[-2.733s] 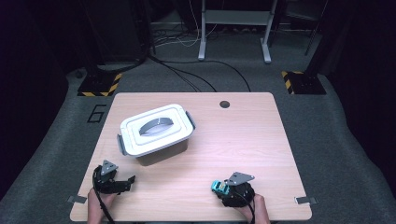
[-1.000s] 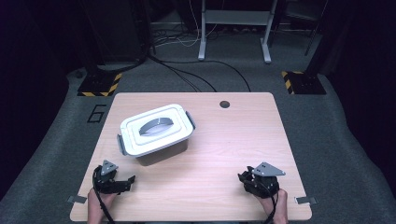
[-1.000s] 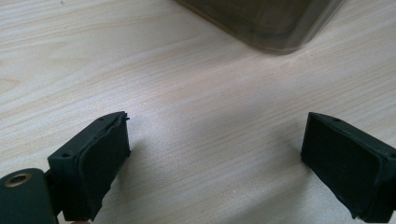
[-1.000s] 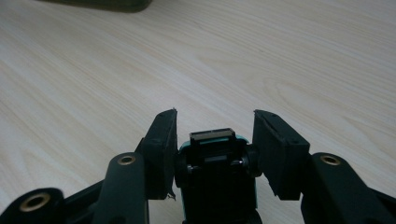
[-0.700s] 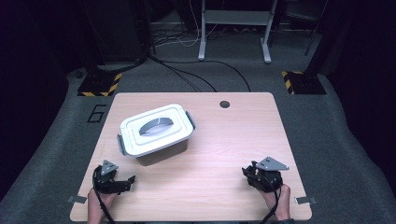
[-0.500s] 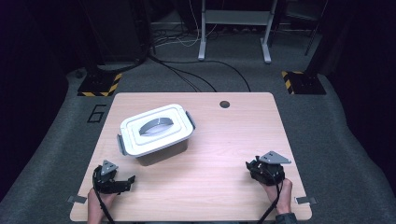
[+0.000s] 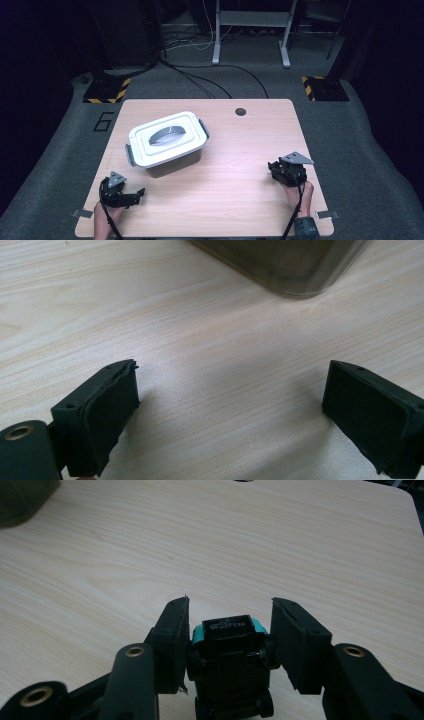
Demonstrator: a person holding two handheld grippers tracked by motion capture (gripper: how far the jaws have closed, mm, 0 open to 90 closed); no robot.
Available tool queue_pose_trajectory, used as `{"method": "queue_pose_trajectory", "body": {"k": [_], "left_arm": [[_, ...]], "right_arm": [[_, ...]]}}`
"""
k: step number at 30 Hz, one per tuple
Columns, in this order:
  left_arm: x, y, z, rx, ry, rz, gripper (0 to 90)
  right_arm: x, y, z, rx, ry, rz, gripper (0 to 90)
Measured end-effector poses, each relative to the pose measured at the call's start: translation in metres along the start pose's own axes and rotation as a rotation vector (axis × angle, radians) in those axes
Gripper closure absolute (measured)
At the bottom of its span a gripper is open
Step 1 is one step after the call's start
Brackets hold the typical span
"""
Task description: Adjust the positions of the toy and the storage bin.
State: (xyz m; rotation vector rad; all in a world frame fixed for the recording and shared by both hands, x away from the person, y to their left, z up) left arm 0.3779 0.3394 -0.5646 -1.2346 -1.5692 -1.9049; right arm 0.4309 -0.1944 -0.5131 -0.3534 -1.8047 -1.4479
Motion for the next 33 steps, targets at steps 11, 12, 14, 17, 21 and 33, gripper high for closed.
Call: {"method": "queue_pose_trajectory", "body": {"k": [11,12,14,17,21,33], "left_arm": [[0.000,0.000,0.000,0.000,0.000,-0.001,7.4],[0.000,0.000,0.000,0.000,0.000,0.000,7.4],[0.000,0.000,0.000,0.000,0.000,0.000,7.4],[0.000,0.000,0.000,0.000,0.000,0.000,7.4],[0.000,0.000,0.000,-0.002,0.002,-0.002,7.4],[0.000,0.000,0.000,0.000,0.000,0.000,7.5]], "right_arm": [[-0.004,-0.021,-0.012,-0.074,-0.006,0.028,49.2],[-0.005,-0.023,-0.013,-0.078,-0.002,0.037,49.0],[-0.005,-0.023,-0.013,-0.084,0.007,0.036,48.7],[-0.005,-0.021,-0.013,-0.080,0.007,0.050,42.5],[-0.002,-0.019,-0.013,-0.092,0.003,0.053,25.9],[0.017,-0.042,-0.009,-0.115,0.032,0.055,6.7]]}}
Point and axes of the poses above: each handheld gripper's, and its own axes: x roughly backward along the jaws, y roughly out of its top, z roughly to its left, the point moved 5 cm from there along -x, roughly forward along the jaws, and after that the axes turned 11 degrees about z, right-handed, at the moved point
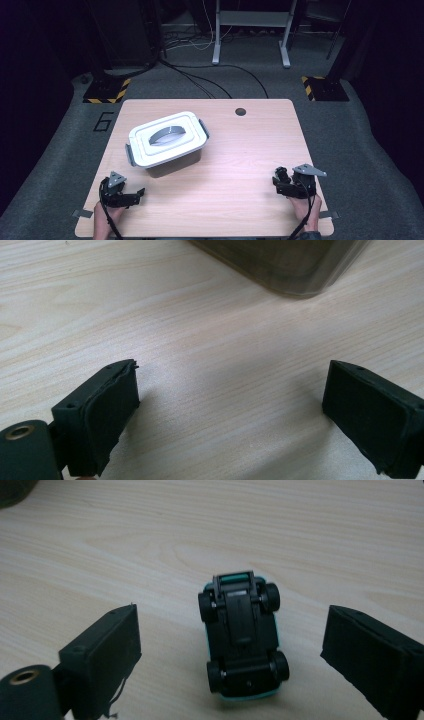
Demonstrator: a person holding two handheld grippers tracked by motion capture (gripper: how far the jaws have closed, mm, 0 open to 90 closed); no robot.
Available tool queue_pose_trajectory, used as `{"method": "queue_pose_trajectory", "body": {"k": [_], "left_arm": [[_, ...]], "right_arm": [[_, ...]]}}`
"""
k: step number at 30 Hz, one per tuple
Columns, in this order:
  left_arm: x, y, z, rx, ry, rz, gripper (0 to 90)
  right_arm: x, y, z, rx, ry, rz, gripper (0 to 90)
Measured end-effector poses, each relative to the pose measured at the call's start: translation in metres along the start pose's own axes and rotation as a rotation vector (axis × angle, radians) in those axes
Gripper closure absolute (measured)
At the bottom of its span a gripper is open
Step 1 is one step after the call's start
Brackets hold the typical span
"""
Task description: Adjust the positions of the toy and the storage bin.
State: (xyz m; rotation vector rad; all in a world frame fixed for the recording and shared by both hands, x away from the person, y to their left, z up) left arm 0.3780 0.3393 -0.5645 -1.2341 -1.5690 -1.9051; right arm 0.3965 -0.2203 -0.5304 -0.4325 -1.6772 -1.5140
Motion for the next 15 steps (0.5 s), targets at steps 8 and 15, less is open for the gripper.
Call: {"method": "queue_pose_trajectory", "body": {"k": [8,15], "left_arm": [[0.000,0.000,0.001,-0.015,-0.008,0.008,7.5],[-0.002,0.003,0.003,-0.044,-0.024,0.004,7.5]], "right_arm": [[0.003,-0.027,0.001,-0.001,-0.019,0.015,3.5],[0.005,-0.044,0.002,0.011,-0.010,0.024,2.4]]}}
Point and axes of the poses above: each handheld gripper's, and its own axes: x roughly backward along the jaws, y roughly out of its top, z roughly to its left, the point moved 5 cm from there along -x, roughly forward along the jaws, and after that the axes turned 11 degrees about z, right-handed, at the moved point
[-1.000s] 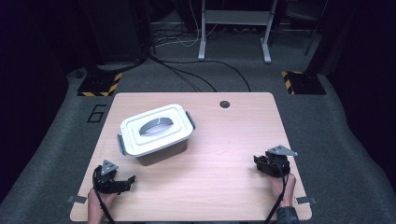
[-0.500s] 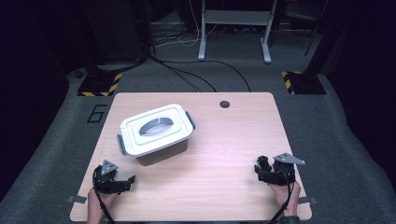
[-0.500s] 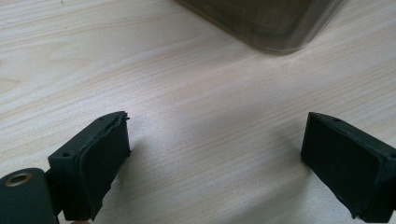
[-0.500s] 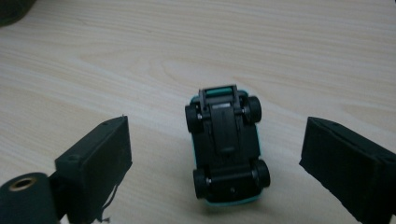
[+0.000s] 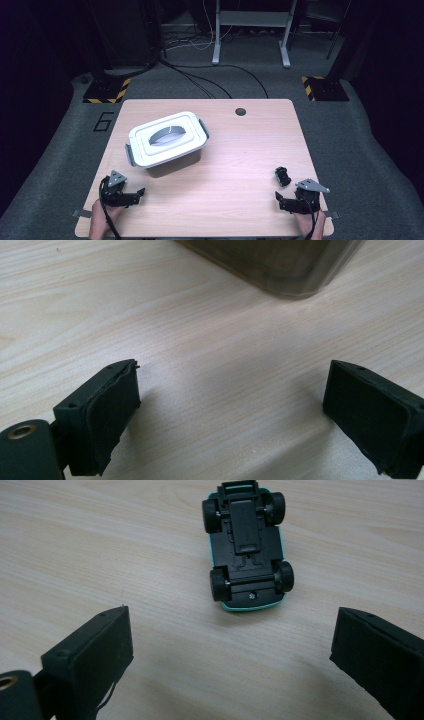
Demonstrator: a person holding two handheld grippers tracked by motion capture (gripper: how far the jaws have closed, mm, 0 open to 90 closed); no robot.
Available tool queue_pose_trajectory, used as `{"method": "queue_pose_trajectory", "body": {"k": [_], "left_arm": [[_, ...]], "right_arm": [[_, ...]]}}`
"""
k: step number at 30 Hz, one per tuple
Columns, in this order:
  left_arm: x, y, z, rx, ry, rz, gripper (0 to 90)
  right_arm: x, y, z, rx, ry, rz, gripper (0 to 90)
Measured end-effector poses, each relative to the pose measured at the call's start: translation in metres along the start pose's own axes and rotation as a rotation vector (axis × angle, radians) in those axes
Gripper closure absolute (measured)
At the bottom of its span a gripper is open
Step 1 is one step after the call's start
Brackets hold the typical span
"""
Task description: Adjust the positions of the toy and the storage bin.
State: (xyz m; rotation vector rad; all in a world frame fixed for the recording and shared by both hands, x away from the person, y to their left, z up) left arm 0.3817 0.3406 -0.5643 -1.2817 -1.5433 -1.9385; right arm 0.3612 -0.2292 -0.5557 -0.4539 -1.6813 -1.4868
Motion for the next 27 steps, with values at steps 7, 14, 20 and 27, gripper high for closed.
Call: {"method": "queue_pose_trajectory", "body": {"k": [7,14,20,27], "left_arm": [[0.009,0.005,0.003,-0.001,-0.033,0.007,4.6],[0.049,0.025,0.011,-0.020,-0.055,-0.091,6.0],[0.080,0.051,0.004,-0.105,-0.046,-0.124,6.2],[0.098,0.079,-0.002,-0.164,-0.064,-0.148,5.2]], "right_arm": [[-0.002,-0.002,0.003,0.024,0.022,0.023,2.6],[-0.005,-0.002,0.003,0.028,0.010,0.044,3.7],[-0.008,-0.002,0.005,0.063,-0.016,0.075,4.1],[-0.009,-0.002,0.004,0.053,-0.010,0.076,4.1]]}}
Point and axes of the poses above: each handheld gripper's, and its own axes: x roughly backward along the jaws, y roughly out of its top, z roughly to its left, the point moved 5 cm from there along -x, roughly forward along the jaws, and after that the axes turned 11 degrees about z, right-handed, at the moved point
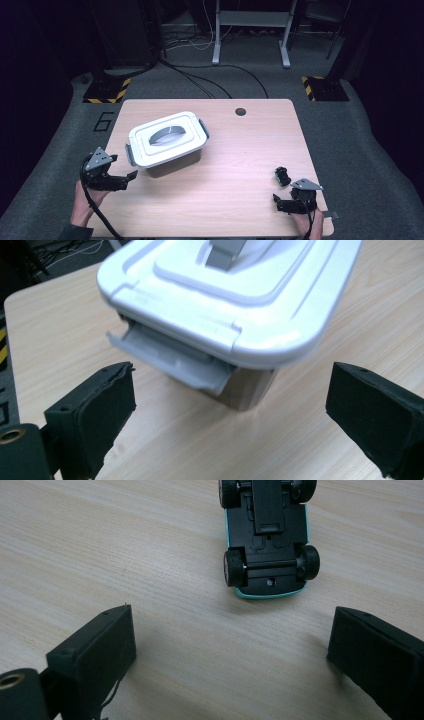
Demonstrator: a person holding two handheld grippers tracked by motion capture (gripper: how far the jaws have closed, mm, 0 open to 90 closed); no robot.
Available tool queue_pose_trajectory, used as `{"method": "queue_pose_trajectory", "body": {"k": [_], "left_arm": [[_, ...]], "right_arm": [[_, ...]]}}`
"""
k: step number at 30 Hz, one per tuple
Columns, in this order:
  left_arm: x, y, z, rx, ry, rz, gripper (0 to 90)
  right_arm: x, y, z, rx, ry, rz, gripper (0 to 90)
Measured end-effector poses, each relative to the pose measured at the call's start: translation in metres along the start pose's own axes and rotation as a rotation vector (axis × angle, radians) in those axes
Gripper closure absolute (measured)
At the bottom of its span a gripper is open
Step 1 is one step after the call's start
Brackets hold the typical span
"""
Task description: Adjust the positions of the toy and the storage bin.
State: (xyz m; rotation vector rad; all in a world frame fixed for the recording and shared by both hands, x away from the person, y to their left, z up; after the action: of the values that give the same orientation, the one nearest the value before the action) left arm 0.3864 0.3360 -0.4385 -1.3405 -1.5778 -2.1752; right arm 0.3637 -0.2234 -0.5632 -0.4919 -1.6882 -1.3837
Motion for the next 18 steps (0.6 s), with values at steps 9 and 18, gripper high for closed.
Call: {"method": "queue_pose_trajectory", "body": {"k": [9,18], "left_arm": [[0.003,0.038,0.002,-0.057,-0.032,-0.019,4.9],[-0.017,0.080,-0.007,-0.154,-0.071,0.015,8.7]], "right_arm": [[0.000,0.000,0.000,0.001,0.000,0.002,4.3],[0.000,0.000,0.000,0.005,0.000,0.001,4.4]]}}
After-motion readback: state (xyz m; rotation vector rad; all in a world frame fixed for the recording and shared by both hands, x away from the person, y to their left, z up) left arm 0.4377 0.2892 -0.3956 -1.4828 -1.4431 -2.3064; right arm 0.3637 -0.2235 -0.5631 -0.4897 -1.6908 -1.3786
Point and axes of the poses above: each handheld gripper's, and its own axes: x roughly backward along the jaws, y roughly out of its top, z roughly to its left, the point moved 5 cm from there along -x, roughly forward along the jaws, and after that the axes turned 11 degrees about z, right-handed, at the moved point
